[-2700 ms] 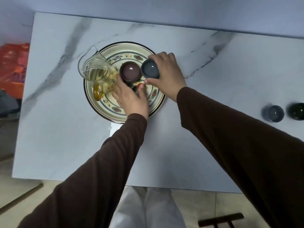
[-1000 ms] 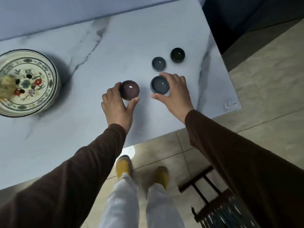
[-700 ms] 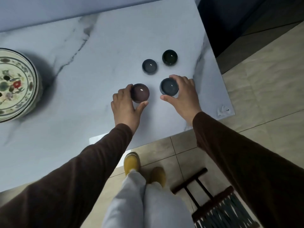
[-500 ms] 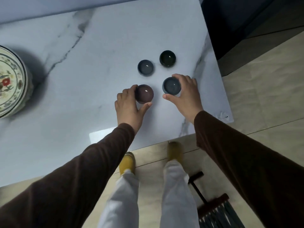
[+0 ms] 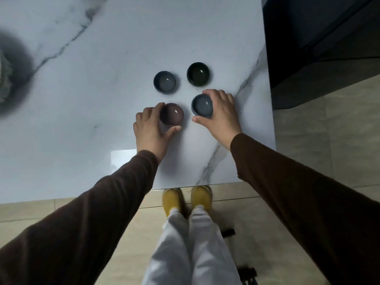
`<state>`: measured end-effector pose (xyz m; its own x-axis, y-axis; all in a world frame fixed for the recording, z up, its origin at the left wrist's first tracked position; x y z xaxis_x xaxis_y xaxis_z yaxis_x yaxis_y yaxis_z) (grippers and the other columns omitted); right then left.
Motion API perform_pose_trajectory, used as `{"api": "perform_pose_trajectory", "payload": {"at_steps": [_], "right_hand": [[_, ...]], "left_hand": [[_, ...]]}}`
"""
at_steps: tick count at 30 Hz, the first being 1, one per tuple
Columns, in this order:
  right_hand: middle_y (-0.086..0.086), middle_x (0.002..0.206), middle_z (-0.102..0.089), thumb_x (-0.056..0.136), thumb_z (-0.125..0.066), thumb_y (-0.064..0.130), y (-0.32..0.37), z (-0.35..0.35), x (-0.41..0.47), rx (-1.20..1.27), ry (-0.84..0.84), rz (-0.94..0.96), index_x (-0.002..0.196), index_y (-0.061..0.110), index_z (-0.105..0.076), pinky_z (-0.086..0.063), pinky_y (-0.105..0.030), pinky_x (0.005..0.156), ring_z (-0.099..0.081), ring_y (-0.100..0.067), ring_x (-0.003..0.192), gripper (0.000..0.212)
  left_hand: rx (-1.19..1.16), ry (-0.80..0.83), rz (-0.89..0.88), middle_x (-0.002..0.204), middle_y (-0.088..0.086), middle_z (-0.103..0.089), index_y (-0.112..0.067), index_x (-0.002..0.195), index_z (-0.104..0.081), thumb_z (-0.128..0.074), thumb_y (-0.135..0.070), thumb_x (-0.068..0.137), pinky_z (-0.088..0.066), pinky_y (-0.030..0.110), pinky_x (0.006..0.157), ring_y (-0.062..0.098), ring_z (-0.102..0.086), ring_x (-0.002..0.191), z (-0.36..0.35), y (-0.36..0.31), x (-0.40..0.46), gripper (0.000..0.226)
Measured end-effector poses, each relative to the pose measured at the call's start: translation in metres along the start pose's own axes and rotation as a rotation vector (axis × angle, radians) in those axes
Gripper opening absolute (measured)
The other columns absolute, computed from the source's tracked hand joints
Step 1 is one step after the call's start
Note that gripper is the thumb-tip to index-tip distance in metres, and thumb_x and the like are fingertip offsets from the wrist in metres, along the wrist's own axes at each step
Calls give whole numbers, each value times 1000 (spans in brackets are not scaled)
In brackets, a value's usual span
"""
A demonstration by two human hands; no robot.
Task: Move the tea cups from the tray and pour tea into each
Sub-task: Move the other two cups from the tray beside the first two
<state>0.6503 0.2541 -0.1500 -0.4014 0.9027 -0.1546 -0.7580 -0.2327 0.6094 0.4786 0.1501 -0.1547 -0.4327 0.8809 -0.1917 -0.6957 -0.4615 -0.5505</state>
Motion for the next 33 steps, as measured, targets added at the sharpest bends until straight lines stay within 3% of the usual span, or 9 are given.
{"api": "perform_pose_trajectory", "payload": {"at_steps": [18,25,33], "right_hand": [[-5,123,-55,70,-82,37,-12,-16,11,-22,26,-9,131,17,-52,-36,-31,98,-44,-28,114,71],[-7,139,-48,71,-82,38,-1,1,-1,-137,133,-46,146,15,-37,-27,-31,107,-39,-29,126,90],[-3,134,-51,82,-72,37,70,24,-37,-225,41,-37,138,19,-46,-38,-39,102,-40,-28,122,64]], "left_hand": [[40,21,40,133,5,-53,-23,145,-41,-70,-48,79,-33,41,99,32,-41,121,-12,9,8,77],[111,84,63,143,11,-43,-17,151,-27,-75,-52,72,-33,45,102,36,-38,127,6,4,1,98],[139,71,-19,145,9,-42,-15,145,-39,-70,-37,81,-34,44,104,34,-37,130,78,29,-23,74]]}}
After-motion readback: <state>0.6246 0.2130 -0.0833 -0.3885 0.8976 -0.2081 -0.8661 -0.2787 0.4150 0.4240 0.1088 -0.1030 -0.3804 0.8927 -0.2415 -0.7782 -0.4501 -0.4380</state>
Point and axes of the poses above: each hand's wrist, its own x-axis towards the middle knuckle, its own z-axis out of the back of the hand, y = z × x, the point moved 2 cm from there along x, towards the middle knuckle
